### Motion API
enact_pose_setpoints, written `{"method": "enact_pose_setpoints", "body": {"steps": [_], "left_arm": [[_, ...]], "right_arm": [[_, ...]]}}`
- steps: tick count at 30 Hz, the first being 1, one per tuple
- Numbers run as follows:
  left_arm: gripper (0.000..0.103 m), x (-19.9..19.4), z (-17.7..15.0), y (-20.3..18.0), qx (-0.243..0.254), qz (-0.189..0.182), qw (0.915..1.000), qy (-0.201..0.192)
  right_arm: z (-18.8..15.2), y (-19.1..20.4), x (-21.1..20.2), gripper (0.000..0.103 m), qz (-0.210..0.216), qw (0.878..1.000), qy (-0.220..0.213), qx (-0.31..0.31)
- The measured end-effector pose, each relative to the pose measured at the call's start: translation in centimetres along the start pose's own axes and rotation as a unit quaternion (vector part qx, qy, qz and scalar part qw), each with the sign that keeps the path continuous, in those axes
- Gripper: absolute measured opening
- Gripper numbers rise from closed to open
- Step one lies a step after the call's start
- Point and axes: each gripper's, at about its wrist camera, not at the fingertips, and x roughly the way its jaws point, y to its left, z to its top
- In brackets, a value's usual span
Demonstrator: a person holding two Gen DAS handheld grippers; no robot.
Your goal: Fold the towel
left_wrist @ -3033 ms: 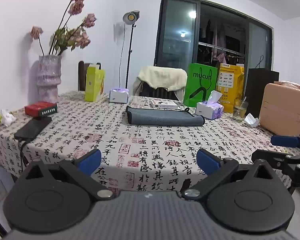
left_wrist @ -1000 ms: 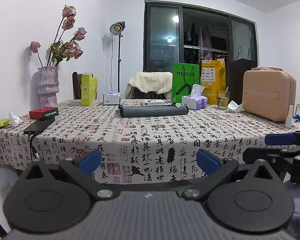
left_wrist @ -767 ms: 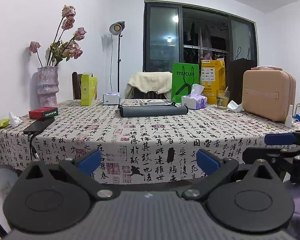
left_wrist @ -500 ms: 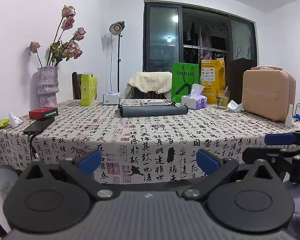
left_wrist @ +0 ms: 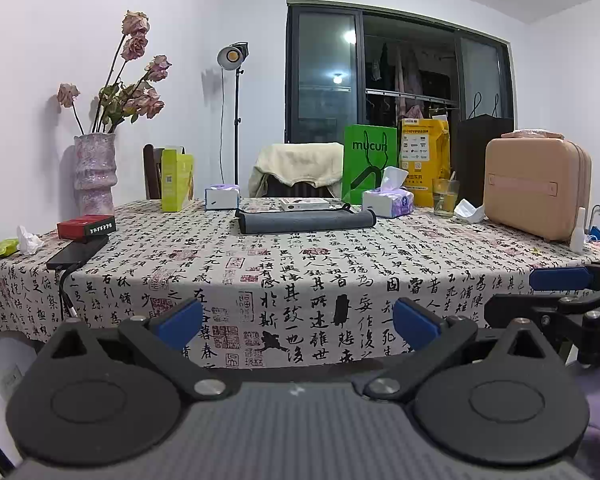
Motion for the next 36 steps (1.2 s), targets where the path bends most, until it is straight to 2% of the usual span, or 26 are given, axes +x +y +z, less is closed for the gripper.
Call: {"method": "enact_pose_setpoints", "body": {"steps": [36], "left_arm": [[0.103,-0.10,0.11,0.17,0.007,0.003,1.0000,-0.004]], "right_arm": [[-0.04,-0.16,0.03,0.103,-0.001,1.000,-0.001,-0.001]]}}
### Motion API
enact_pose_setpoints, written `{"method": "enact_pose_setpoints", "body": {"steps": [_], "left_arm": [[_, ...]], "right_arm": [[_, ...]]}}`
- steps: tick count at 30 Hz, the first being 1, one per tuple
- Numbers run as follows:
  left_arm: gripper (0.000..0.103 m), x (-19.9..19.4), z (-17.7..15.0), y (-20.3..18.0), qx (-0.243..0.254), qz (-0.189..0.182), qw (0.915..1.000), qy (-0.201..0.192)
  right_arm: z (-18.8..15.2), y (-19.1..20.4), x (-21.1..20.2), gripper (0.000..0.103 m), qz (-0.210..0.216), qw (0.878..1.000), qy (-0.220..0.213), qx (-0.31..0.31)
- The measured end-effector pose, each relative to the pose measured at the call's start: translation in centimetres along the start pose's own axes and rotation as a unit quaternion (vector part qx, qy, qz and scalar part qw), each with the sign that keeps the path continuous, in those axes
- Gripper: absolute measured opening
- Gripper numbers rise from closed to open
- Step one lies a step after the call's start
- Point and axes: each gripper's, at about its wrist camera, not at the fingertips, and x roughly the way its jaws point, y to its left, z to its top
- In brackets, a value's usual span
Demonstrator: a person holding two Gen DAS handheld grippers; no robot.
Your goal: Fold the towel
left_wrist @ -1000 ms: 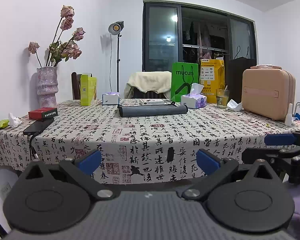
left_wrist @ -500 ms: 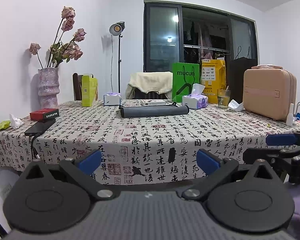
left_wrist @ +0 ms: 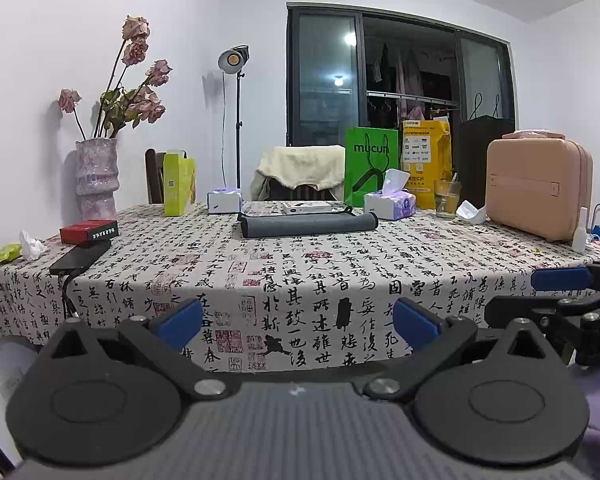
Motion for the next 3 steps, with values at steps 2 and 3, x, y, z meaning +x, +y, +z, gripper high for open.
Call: {"method": "enact_pose_setpoints", "body": {"steps": [2,3], "left_arm": [[0.103,-0.03,0.05,-0.01,0.001,-0.001,1.0000,-0.001],[0.103,0.01,0.07,0.04,0.002,-0.003,1.0000,0.000]], "right_arm": [[0.06,-0.08,-0.03,0.103,0.000,1.000,0.000,0.000],[0.05,-0.07,-0.03,0.103,0.000,1.000,0.000,0.001]]}}
